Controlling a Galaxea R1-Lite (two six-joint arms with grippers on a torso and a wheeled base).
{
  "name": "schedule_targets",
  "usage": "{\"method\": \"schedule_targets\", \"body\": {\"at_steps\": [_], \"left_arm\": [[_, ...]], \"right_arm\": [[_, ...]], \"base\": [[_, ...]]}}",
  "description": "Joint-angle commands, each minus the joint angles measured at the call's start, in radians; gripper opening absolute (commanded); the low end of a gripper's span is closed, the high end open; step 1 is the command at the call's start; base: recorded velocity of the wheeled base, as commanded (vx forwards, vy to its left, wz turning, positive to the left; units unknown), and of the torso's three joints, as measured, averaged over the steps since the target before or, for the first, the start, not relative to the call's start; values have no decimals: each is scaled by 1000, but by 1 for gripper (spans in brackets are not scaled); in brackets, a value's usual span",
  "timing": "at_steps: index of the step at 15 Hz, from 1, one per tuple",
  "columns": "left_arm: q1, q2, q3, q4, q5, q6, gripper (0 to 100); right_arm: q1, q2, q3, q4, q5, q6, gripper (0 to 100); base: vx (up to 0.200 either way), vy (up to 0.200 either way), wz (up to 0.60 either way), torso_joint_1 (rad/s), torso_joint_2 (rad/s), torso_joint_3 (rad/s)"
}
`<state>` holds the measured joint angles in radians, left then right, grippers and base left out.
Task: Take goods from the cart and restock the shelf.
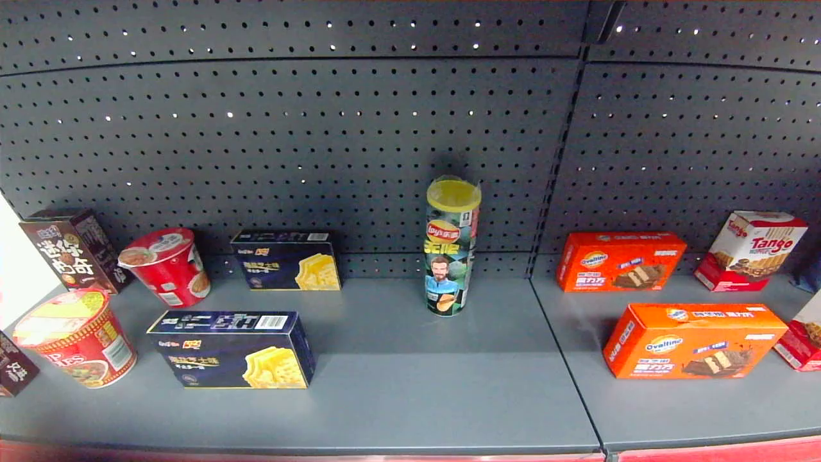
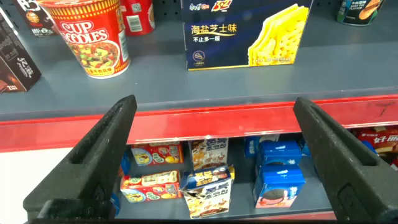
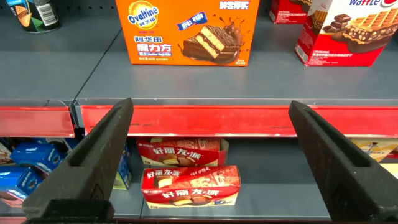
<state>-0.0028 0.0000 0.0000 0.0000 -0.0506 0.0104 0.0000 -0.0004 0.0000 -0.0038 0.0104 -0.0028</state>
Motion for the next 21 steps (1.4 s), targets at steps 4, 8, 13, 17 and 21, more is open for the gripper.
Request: {"method": "schedule_targets", "body": {"at_steps": [4,8,13,17,21], "left_arm": [[0,0,-2,0,0,0,100],[0,0,0,0,0,-1,100],[1,0,-2,0,0,-1,100],[0,0,-2,0,0,-1,100],[0,0,0,0,0,-1,100]], "right_arm": [[0,0,0,-1,0,0,100],[0,0,0,-1,0,-2,100],[0,0,0,-1,0,0,100],[0,0,0,-1,0,0,100],[0,0,0,-1,0,0,100]], "base": [[0,0,150,1,1,-1],[0,0,600,0,1,5],[0,0,600,3,1,0],[0,0,600,4,5,1],[0,0,600,4,5,4]]}}
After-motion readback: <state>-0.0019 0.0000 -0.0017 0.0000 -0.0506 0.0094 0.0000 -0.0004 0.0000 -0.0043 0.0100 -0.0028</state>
